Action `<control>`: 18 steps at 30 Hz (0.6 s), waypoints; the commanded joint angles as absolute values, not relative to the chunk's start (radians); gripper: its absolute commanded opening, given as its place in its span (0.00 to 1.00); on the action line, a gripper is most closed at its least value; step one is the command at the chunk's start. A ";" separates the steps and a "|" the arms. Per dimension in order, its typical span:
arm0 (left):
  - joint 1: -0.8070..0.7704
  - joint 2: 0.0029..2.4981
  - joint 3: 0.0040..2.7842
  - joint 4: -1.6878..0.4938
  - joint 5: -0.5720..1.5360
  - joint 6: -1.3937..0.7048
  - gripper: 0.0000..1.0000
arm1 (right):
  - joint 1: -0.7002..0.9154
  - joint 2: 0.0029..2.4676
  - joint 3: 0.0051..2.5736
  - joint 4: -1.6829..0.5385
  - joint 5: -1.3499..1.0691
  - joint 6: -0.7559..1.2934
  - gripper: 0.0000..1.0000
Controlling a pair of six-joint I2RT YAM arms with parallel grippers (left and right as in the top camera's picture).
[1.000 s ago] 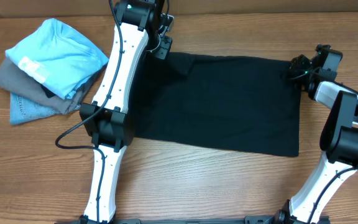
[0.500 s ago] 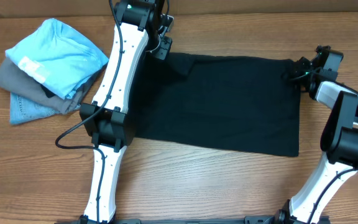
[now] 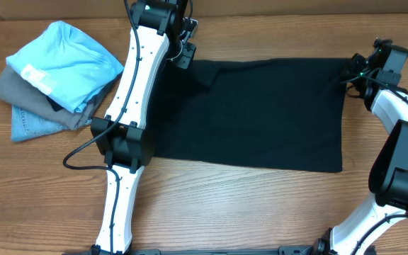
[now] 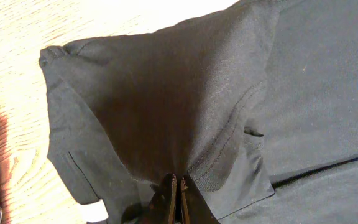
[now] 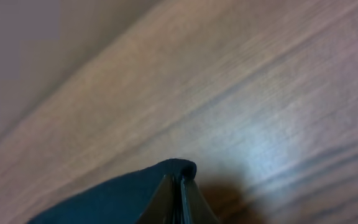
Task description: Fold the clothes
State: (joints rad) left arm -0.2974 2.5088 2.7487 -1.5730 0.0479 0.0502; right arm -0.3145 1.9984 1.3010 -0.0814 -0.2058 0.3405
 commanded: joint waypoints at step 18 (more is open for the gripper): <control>-0.267 2.402 2.817 -1.690 0.019 0.028 0.04 | -0.350 1.805 1.311 -0.464 -0.199 0.340 0.04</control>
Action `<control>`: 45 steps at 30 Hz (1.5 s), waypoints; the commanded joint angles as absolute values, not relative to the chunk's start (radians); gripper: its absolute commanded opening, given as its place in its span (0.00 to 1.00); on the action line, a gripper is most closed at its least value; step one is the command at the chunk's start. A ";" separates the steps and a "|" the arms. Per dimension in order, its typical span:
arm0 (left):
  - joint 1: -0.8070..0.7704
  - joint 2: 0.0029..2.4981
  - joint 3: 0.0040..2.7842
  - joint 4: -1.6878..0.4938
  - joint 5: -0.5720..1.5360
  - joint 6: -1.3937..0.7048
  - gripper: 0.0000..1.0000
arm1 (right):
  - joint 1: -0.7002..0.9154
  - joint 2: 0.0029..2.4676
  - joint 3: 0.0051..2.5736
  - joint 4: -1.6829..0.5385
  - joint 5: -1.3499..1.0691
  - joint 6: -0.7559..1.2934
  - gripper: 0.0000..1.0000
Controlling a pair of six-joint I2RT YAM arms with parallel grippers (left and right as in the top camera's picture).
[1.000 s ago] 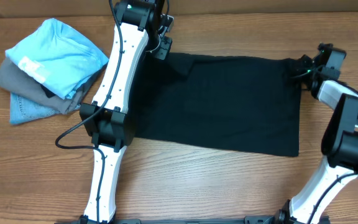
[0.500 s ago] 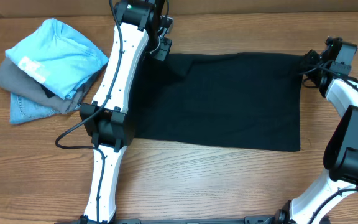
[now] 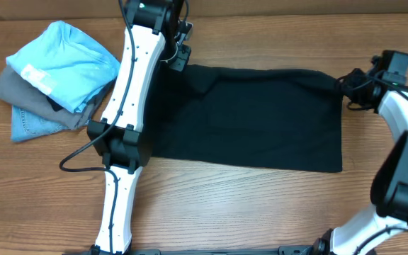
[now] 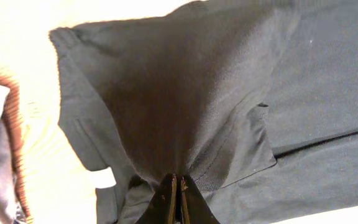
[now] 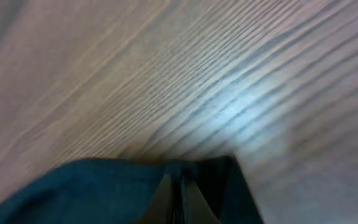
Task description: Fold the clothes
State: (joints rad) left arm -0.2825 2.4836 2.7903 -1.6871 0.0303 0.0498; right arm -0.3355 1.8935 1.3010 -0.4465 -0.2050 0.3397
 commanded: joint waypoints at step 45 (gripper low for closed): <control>-0.223 2.036 2.007 -1.690 -0.017 0.026 0.04 | -0.351 1.709 1.311 -1.165 0.044 0.348 0.56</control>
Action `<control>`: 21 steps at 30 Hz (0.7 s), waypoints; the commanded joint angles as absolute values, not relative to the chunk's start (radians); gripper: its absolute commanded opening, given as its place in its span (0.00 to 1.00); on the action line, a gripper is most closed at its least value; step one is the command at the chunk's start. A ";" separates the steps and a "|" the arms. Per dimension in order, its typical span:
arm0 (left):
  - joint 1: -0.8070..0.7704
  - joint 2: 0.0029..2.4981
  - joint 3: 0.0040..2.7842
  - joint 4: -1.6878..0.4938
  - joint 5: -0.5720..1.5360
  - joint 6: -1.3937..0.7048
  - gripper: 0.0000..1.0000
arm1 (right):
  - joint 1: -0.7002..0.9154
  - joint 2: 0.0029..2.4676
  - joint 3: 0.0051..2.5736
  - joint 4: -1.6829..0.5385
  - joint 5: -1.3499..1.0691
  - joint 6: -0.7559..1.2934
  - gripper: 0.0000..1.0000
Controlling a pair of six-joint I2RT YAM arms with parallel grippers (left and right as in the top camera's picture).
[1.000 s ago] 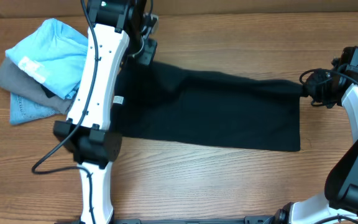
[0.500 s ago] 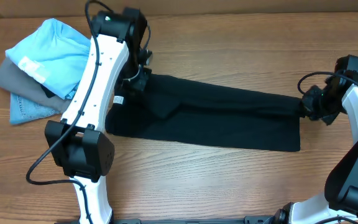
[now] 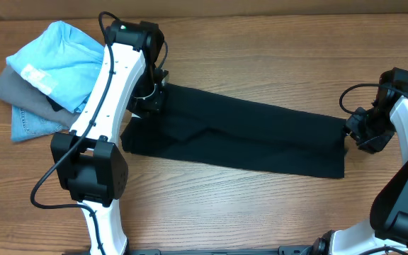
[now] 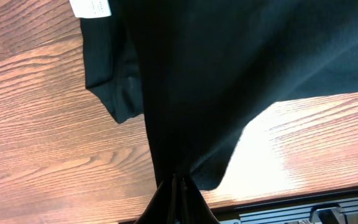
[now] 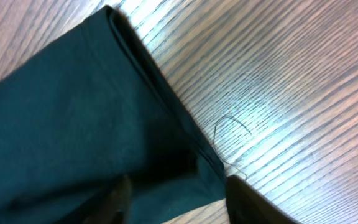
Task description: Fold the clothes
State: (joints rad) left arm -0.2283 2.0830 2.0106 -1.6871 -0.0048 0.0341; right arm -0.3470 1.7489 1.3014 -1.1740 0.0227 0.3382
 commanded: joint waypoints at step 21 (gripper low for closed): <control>-0.223 1.985 2.007 -1.690 0.027 0.027 0.04 | -0.365 1.711 1.226 -1.096 -0.074 0.318 0.52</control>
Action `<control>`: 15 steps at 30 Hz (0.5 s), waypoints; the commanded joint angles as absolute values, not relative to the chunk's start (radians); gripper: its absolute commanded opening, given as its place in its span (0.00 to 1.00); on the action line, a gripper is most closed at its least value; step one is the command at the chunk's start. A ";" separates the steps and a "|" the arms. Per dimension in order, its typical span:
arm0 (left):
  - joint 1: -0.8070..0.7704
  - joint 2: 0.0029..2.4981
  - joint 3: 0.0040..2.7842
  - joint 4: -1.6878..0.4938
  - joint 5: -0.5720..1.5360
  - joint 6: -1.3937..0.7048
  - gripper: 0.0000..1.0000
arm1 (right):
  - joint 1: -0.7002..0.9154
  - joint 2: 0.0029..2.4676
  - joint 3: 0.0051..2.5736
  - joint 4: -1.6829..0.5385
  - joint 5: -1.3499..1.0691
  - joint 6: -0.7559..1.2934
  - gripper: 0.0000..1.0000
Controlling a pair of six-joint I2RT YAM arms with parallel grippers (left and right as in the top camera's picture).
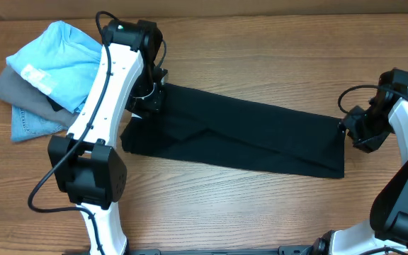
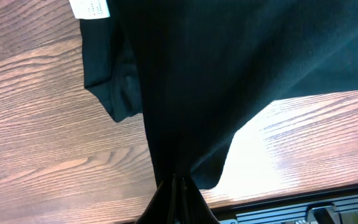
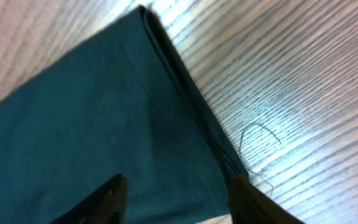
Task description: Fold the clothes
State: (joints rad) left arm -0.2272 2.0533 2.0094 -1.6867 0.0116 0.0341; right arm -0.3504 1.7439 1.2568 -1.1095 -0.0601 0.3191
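A black shirt (image 1: 239, 134) lies folded lengthwise into a long band across the table. My left gripper (image 1: 151, 99) is shut on its left end, the cloth pinched between the fingers (image 2: 178, 193) in the left wrist view, where a white label (image 2: 91, 7) shows. My right gripper (image 1: 353, 131) stands open just above the shirt's right end (image 3: 123, 118), its fingers (image 3: 114, 193) spread with cloth below them and nothing between them. A loose thread (image 3: 257, 134) trails off that edge.
A pile of folded clothes sits at the far left: a light blue shirt (image 1: 62, 60) on top, a grey garment (image 1: 20, 88) and denim (image 1: 30, 126) beneath. The table's near edge with a black rail (image 2: 303, 211) shows in the left wrist view.
The right gripper has lifted a little from the shirt's right end and stays open. The left gripper still pinches the left end; the shirt lies as before.
Both grippers were shut on the far edge of the shirt, which lay spread flat. By 0.7 s ago that far edge lay brought forward over the near part, making a narrow band, and the right gripper had opened. Now the right gripper stands slightly higher.
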 commanded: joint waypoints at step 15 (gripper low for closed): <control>-0.226 1.962 1.855 -1.690 0.118 0.022 0.04 | -0.371 1.711 1.216 -1.078 -0.106 0.318 0.49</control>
